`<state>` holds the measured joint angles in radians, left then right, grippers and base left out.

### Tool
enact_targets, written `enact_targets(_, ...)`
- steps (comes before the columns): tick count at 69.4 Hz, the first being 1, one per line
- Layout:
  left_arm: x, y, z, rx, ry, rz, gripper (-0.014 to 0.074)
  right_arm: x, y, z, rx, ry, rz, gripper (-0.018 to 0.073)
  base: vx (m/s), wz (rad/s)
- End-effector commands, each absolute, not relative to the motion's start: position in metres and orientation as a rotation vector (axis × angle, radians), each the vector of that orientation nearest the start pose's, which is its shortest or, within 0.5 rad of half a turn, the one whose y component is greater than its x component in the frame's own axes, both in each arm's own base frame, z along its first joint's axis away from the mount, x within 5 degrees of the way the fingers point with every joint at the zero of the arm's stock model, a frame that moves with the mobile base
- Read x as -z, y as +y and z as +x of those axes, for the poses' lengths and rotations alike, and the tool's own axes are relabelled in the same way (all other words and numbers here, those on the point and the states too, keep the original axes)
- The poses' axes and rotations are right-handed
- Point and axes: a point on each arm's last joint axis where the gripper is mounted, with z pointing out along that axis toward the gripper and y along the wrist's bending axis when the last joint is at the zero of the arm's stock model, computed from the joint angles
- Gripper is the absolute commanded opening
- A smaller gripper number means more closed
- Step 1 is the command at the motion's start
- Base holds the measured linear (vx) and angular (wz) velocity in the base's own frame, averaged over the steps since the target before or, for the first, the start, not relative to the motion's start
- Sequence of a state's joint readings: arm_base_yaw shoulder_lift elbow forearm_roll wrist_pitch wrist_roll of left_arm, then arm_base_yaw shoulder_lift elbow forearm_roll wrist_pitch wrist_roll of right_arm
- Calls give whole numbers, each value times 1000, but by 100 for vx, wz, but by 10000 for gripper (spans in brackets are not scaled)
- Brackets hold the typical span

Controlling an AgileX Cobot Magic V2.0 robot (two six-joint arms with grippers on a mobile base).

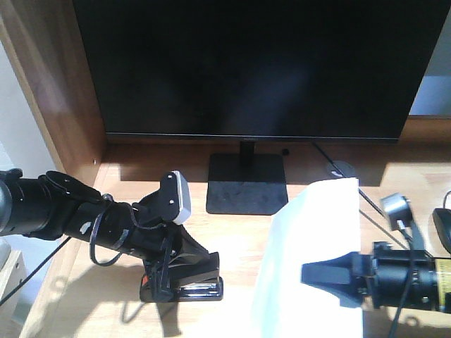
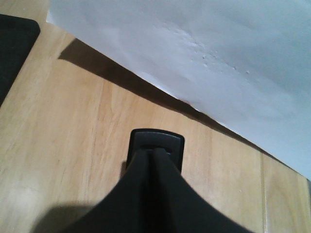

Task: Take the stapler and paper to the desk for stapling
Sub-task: 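Lay the paper flat on the desk beside the stapler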

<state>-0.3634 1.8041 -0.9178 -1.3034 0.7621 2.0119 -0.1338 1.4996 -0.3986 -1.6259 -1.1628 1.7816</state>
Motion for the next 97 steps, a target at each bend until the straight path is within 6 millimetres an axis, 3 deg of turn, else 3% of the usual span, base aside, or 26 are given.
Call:
enact_targets(1,-187,-178,286,778,1787,1467,-6,-192,72,197,-1688,2128,-153,-3,0,0)
enact_targets(23,-187,-178,286,778,1787,1467,-6,-174,88,198,-1749,2146,-228,-3,0,0)
enact_targets(37,-187,-178,286,778,1787,1467,-6,-156,87,202,-1668,2217,-246,-3,0,0)
enact_targets(57,-187,-178,286,778,1787,1467,-6,-152,86,203,-1592,2224,-292,-3,0,0)
enact_targets(76,-187,-178,286,778,1787,1467,-6,-144,82,213,-1473,2261,-180,-3,0,0)
enact_targets(97,-187,-178,286,778,1787,1467,-6,-130,83,225,-1555,2193,-95,-3,0,0)
